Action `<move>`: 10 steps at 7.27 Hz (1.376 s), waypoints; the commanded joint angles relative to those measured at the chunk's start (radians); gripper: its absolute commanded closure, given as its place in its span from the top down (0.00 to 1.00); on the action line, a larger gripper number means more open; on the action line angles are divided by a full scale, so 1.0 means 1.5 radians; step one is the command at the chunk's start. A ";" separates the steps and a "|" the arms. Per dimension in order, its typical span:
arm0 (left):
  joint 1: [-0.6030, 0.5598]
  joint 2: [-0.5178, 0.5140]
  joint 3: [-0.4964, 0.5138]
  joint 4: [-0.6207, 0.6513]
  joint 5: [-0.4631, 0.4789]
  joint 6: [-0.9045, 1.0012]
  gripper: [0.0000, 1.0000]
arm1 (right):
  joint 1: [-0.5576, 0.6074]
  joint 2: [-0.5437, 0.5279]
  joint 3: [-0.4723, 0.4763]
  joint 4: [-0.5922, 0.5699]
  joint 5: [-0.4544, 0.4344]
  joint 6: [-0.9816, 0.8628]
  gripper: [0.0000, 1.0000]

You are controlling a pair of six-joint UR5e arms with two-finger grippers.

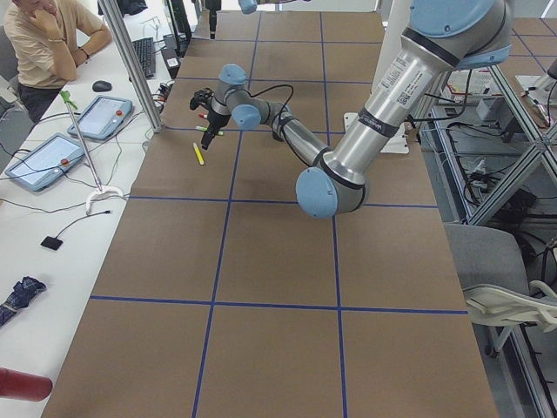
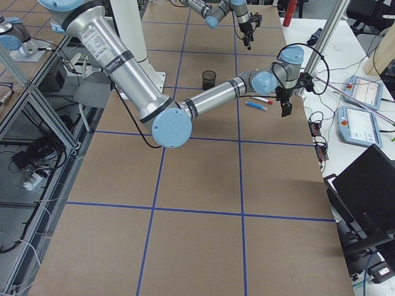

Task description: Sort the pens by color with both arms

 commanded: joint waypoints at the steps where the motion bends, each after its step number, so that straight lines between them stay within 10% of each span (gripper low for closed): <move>1: -0.080 0.055 -0.052 0.125 -0.099 0.141 0.99 | 0.030 -0.035 0.009 -0.001 0.003 -0.065 0.99; 6: -0.303 0.248 -0.055 0.130 -0.269 0.373 1.00 | 0.137 -0.206 0.025 -0.003 0.025 -0.333 0.99; 10: -0.408 0.376 -0.044 0.129 -0.300 0.379 1.00 | 0.273 -0.278 0.032 -0.169 0.024 -0.500 0.99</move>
